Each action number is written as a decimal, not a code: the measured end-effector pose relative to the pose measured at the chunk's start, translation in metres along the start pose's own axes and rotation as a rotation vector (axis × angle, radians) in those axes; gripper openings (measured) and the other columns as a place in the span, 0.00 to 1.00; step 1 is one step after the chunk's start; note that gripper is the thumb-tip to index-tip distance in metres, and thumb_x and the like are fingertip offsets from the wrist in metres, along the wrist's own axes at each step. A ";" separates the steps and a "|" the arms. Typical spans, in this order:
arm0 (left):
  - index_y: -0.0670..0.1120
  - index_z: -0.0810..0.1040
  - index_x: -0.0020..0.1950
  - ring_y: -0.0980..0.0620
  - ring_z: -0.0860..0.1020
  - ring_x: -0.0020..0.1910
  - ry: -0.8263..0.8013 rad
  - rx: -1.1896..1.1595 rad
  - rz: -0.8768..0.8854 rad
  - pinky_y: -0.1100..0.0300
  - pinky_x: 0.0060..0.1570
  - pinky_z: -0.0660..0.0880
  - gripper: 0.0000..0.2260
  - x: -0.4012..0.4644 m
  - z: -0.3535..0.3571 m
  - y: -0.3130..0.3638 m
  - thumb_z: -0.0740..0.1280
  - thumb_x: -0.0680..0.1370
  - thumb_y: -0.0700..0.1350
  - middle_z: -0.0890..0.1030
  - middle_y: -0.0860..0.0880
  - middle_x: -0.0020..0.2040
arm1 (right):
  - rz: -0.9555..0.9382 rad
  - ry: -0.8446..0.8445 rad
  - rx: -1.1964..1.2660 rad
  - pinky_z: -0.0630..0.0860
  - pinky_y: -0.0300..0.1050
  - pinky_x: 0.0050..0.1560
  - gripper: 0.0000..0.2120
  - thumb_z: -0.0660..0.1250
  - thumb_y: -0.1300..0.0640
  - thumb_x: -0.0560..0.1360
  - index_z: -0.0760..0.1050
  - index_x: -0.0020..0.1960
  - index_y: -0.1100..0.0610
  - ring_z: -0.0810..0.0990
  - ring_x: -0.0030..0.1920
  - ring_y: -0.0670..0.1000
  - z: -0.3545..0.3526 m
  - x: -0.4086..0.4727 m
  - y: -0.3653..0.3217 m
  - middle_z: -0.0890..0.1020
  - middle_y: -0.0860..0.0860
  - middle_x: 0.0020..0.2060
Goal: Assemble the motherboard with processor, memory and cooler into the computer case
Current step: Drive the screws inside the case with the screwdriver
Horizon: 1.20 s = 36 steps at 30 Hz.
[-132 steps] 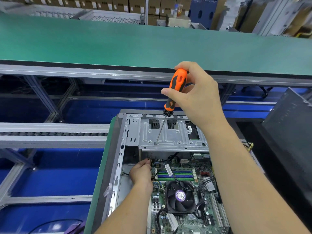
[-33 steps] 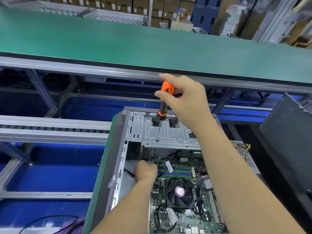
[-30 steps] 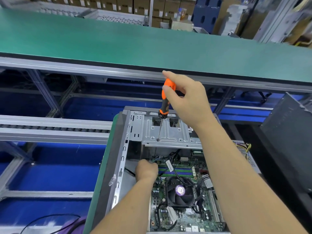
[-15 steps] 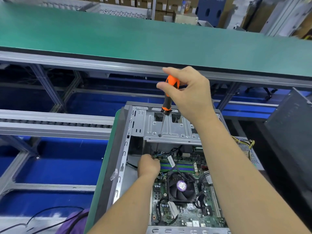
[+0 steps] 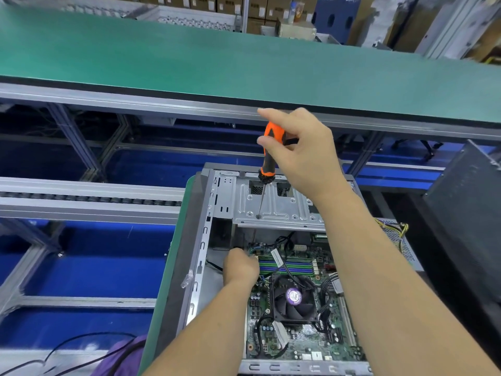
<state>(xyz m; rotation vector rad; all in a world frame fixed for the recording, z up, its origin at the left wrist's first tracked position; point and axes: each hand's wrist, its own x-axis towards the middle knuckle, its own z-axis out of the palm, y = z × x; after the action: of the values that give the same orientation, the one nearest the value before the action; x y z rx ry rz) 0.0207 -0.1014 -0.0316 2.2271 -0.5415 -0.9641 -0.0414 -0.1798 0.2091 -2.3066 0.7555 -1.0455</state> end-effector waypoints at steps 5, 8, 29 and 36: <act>0.42 0.82 0.51 0.50 0.75 0.39 0.020 0.002 -0.004 0.62 0.42 0.70 0.09 0.001 -0.001 0.000 0.63 0.79 0.35 0.81 0.45 0.48 | -0.002 -0.027 -0.007 0.76 0.46 0.60 0.18 0.66 0.59 0.81 0.76 0.71 0.54 0.77 0.55 0.47 -0.002 0.001 0.000 0.79 0.49 0.53; 0.41 0.82 0.59 0.47 0.78 0.47 0.020 -0.004 -0.018 0.62 0.44 0.71 0.13 -0.001 -0.001 0.000 0.63 0.78 0.33 0.82 0.44 0.57 | -0.063 -0.057 -0.048 0.76 0.47 0.59 0.19 0.67 0.62 0.80 0.76 0.71 0.56 0.79 0.54 0.51 0.000 0.001 0.000 0.81 0.51 0.53; 0.45 0.81 0.34 0.51 0.79 0.30 -0.183 0.196 0.542 0.59 0.29 0.76 0.11 -0.073 -0.152 0.135 0.68 0.75 0.48 0.83 0.49 0.31 | -0.015 -0.103 -0.041 0.69 0.30 0.54 0.23 0.64 0.63 0.79 0.72 0.74 0.54 0.73 0.44 0.42 -0.006 0.002 0.003 0.80 0.47 0.53; 0.52 0.76 0.55 0.56 0.80 0.45 0.148 -0.077 0.877 0.52 0.45 0.81 0.16 -0.085 -0.149 0.168 0.74 0.70 0.43 0.81 0.55 0.47 | -0.025 -0.056 -0.168 0.64 0.34 0.45 0.20 0.69 0.51 0.78 0.76 0.70 0.50 0.72 0.46 0.49 -0.009 0.004 0.002 0.73 0.50 0.44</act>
<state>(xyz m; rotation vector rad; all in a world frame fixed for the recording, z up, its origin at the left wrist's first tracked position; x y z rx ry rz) 0.0591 -0.1120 0.2047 1.6786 -1.2348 -0.3442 -0.0470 -0.1861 0.2150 -2.4817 0.8222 -0.9566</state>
